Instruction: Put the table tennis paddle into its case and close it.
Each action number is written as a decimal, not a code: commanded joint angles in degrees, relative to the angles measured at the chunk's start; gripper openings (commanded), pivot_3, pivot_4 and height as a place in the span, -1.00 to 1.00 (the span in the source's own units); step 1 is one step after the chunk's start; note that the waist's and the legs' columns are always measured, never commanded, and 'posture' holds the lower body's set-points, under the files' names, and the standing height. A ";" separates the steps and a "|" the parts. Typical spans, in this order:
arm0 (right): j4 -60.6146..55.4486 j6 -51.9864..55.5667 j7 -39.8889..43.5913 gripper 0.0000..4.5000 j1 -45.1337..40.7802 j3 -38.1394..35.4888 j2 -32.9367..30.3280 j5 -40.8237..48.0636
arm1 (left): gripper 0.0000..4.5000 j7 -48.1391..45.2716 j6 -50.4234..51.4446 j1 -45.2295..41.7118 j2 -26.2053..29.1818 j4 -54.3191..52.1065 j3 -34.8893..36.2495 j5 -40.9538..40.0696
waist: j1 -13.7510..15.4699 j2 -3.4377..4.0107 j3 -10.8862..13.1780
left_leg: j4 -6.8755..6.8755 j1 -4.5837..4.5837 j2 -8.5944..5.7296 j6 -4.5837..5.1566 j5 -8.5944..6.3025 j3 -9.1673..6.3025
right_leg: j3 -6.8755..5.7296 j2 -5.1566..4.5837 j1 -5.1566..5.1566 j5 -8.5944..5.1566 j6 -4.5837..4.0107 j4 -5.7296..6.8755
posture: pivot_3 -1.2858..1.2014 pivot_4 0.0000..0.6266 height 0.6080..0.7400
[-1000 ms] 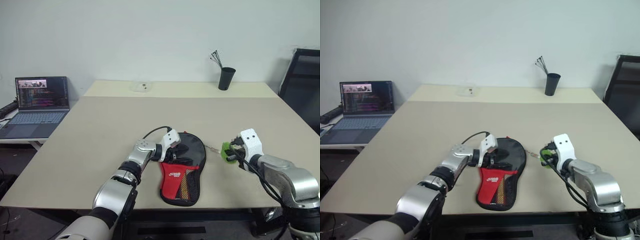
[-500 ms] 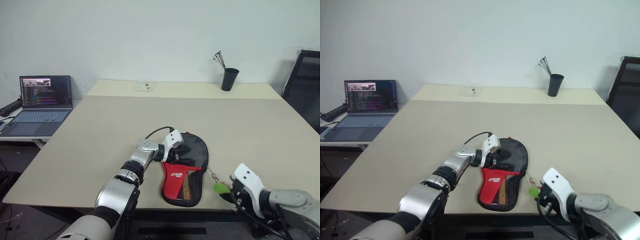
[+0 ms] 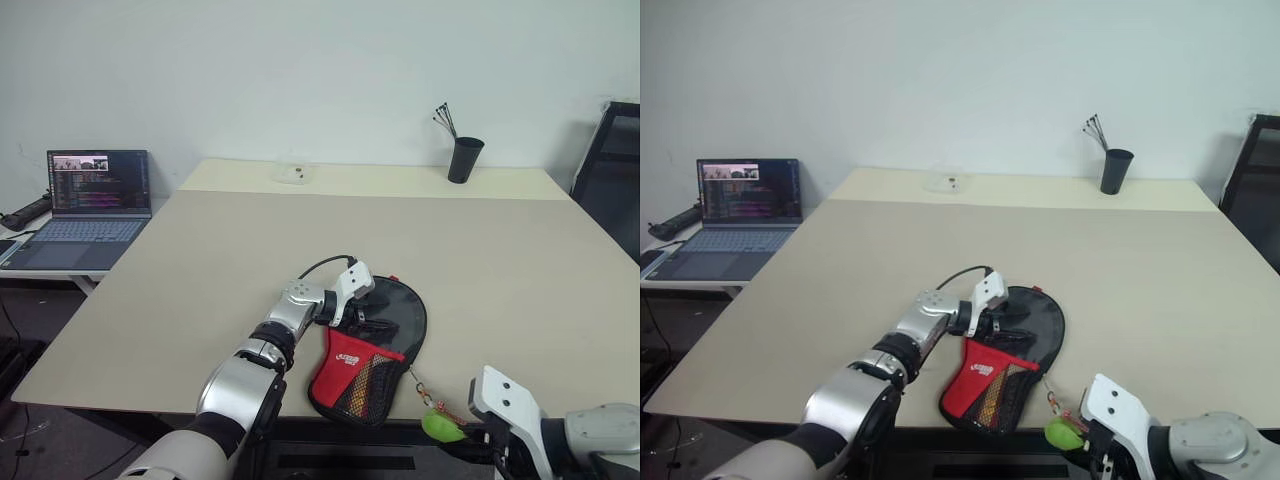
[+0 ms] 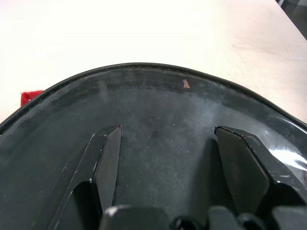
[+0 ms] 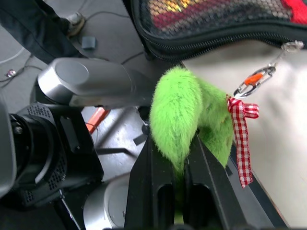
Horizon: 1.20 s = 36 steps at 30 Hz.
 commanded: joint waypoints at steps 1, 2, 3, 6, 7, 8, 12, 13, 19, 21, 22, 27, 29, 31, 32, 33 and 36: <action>-2.34 -0.56 -0.52 -0.98 0.15 3.66 0.63 1.68 | 0.50 0.69 0.78 0.27 -0.45 1.80 -0.58 1.37 | -0.01 0.00 0.00 | 0.00 0.00 0.00 0.00 0.00 0.00 | 0.00 0.00 0.00 0.00 0.00 0.00 | 0.03 -0.52 1.00; -2.09 -0.82 -0.81 -0.98 -0.23 4.36 0.73 1.35 | 0.50 0.78 0.75 0.25 -0.50 1.82 -0.58 1.43 | -0.02 0.00 0.00 | 0.00 0.00 0.00 0.00 0.00 0.01 | 0.00 0.00 0.00 0.00 0.00 0.00 | 0.03 -0.52 1.00; -1.94 -1.00 -1.14 -0.98 -0.59 4.88 0.82 1.26 | 0.50 0.80 0.73 0.26 -0.55 1.80 -0.56 1.46 | -0.03 0.00 0.00 | 0.00 0.00 0.00 0.00 0.00 0.01 | 0.00 0.00 0.00 0.00 0.00 0.00 | 0.03 -0.52 1.00; -1.00 -1.07 -2.38 -0.98 -2.76 6.36 1.28 0.98 | 0.50 0.99 0.66 0.23 -0.76 1.75 -0.43 1.57 | -0.06 -0.01 0.00 | 0.01 0.00 0.00 0.00 0.00 0.01 | 0.00 0.00 0.00 0.00 0.00 0.01 | 0.03 -0.52 1.00; -0.64 -0.95 -2.51 -0.98 -3.51 6.10 1.59 1.60 | 0.50 1.07 0.66 0.20 -0.83 1.74 -0.36 1.58 | -0.07 0.00 0.00 | 0.01 0.01 0.01 0.00 0.00 0.01 | 0.00 0.00 0.00 0.00 0.00 0.02 | 0.03 -0.52 1.00; 0.01 -0.76 -2.73 -0.98 -4.46 5.46 2.25 2.55 | 0.50 1.10 0.62 0.18 -0.88 1.73 -0.33 1.60 | -0.10 -0.01 0.00 | 0.02 0.01 0.01 0.00 0.00 0.01 | 0.00 0.00 0.00 0.00 0.00 0.03 | 0.03 -0.52 1.00; 2.06 -0.39 -3.87 -0.64 -8.75 4.85 4.20 3.69 | 0.50 1.22 0.55 0.18 -1.03 1.66 -0.17 1.54 | -0.19 -0.03 0.01 | 0.08 0.02 0.04 0.00 0.00 0.01 | 0.01 0.00 0.00 0.01 0.00 0.08 | 0.03 -0.52 1.00; 2.40 0.08 -4.55 -0.49 -9.78 5.09 4.82 3.91 | 0.50 1.28 0.52 0.18 -1.06 1.65 -0.14 1.54 | -0.19 -0.03 0.02 | 0.10 0.02 0.04 0.00 0.00 0.00 | 0.01 0.00 0.00 0.01 0.00 0.09 | 0.03 -0.52 1.00; 1.62 3.10 -6.83 0.12 -13.76 6.24 5.71 5.98 | 0.50 1.42 0.39 0.36 -1.21 1.46 -0.10 1.45 | -0.19 -0.03 0.01 | 0.14 0.01 0.06 0.00 0.00 -0.02 | 0.05 -0.02 0.00 0.01 -0.01 0.11 | 0.03 -0.52 1.00; 2.51 3.53 -6.94 0.12 -15.25 5.01 5.84 7.45 | 0.50 1.35 0.29 0.42 -1.26 1.39 -0.15 1.46 | -0.20 -0.02 0.01 | 0.14 0.01 0.06 0.00 0.00 0.00 | 0.08 -0.03 0.00 0.01 -0.01 0.11 | 0.03 -0.52 1.00; 3.08 3.69 -7.19 0.12 -15.91 4.55 6.02 7.91 | 0.50 1.33 0.25 0.43 -1.28 1.36 -0.15 1.44 | -0.21 -0.03 0.01 | 0.15 0.01 0.06 0.00 0.00 -0.01 | 0.07 -0.03 0.00 0.01 -0.01 0.11 | 0.03 -0.52 1.00; 13.95 5.61 -13.96 0.12 -23.41 -0.29 12.25 8.96 | 0.50 0.54 0.18 0.09 -1.13 0.86 0.47 0.65 | -0.33 -0.05 0.03 | 0.21 0.02 0.09 0.00 0.00 0.00 | 0.08 -0.04 0.01 0.03 -0.06 0.13 | 0.03 -0.52 1.00; 18.63 5.69 -17.46 0.12 -26.02 -0.33 14.42 6.24 | 0.50 -0.31 0.12 -0.22 -0.77 0.35 1.25 -0.19 | -0.28 -0.06 0.03 | 0.23 0.01 0.09 0.01 0.00 0.02 | 0.08 -0.06 0.01 0.03 -0.14 0.13 | 0.03 -0.52 1.00; 23.27 5.04 -20.84 0.12 -28.40 0.06 17.01 3.29 | 0.50 -1.49 -0.22 -0.50 -0.10 -0.45 2.12 -0.93 | -0.29 -0.07 0.04 | 0.22 -0.03 0.08 0.01 0.00 0.04 | 0.08 -0.07 -0.03 0.05 -0.12 0.12 | 0.03 -0.52 1.00; 25.56 4.51 -22.51 0.12 -29.48 0.51 18.30 1.54 | 0.50 -2.25 -0.61 -0.58 0.35 -1.06 2.49 -1.25 | -0.33 -0.07 0.04 | 0.21 -0.04 0.08 0.01 0.00 0.06 | 0.10 -0.06 -0.05 0.08 -0.07 0.11 | 0.03 -0.52 1.00; 27.50 3.82 -23.99 0.12 -30.31 0.91 19.61 -0.18 | 0.50 -3.19 -0.93 -0.59 0.76 -1.83 2.89 -1.68 | -0.34 -0.05 0.06 | 0.20 -0.06 0.08 0.01 0.00 0.09 | 0.13 -0.06 -0.09 0.09 -0.06 0.13 | 0.03 -0.52 1.00; 32.77 1.17 -26.88 0.12 -31.89 1.72 23.70 -4.54 | 0.50 -6.34 -0.82 -0.59 2.03 -4.82 4.19 -3.93 | -0.38 -0.07 0.08 | 0.15 -0.11 0.10 0.01 0.01 0.10 | 0.16 0.01 -0.18 0.09 -0.07 0.15 | 0.03 -0.52 1.00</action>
